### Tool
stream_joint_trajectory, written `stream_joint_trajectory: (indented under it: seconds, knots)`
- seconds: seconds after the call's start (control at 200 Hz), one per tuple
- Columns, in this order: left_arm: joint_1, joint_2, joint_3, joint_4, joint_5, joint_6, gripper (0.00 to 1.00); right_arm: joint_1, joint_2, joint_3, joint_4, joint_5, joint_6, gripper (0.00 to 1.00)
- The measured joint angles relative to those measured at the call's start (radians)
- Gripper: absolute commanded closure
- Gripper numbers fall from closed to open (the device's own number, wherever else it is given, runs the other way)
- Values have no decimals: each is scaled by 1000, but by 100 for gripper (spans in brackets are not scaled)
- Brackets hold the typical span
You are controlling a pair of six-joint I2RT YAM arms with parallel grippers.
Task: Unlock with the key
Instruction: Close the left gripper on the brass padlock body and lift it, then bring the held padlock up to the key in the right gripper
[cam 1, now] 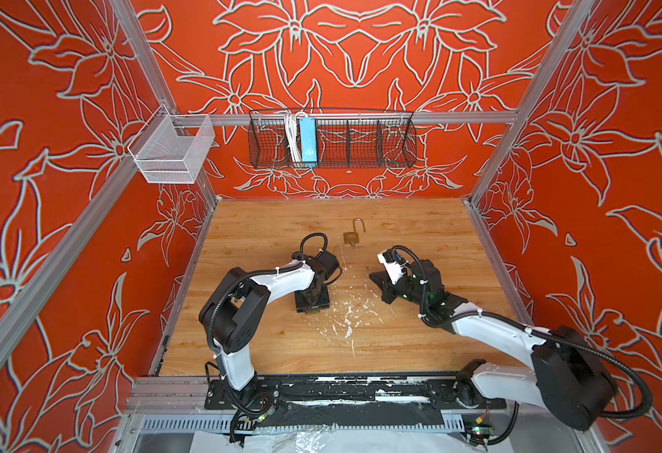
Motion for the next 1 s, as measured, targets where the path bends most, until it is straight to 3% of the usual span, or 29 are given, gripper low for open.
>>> stream_joint_trajectory:
  seconds: [0.37,0.42,0.55,0.696,0.886,1.001]
  knots:
    - [44,-25,-18,38,56,24,90,-5,18,0,6,-46,0,100]
    - [60,-28,-8,43,68,38,100,-4,22,0,7,-60,0,100]
    - [97,-81,35,106,78,69,100,-4,46,4,14,-84,1,100]
    - [115,-240,-48,397,92,69,100,-4,117,13,36,-116,32,100]
    - [114,-456,-468,958,81,-12,100,-4,218,23,114,-173,132,100]
    - [114,-463,-608,1103,75,-45,100,11,250,40,123,-171,174,100]
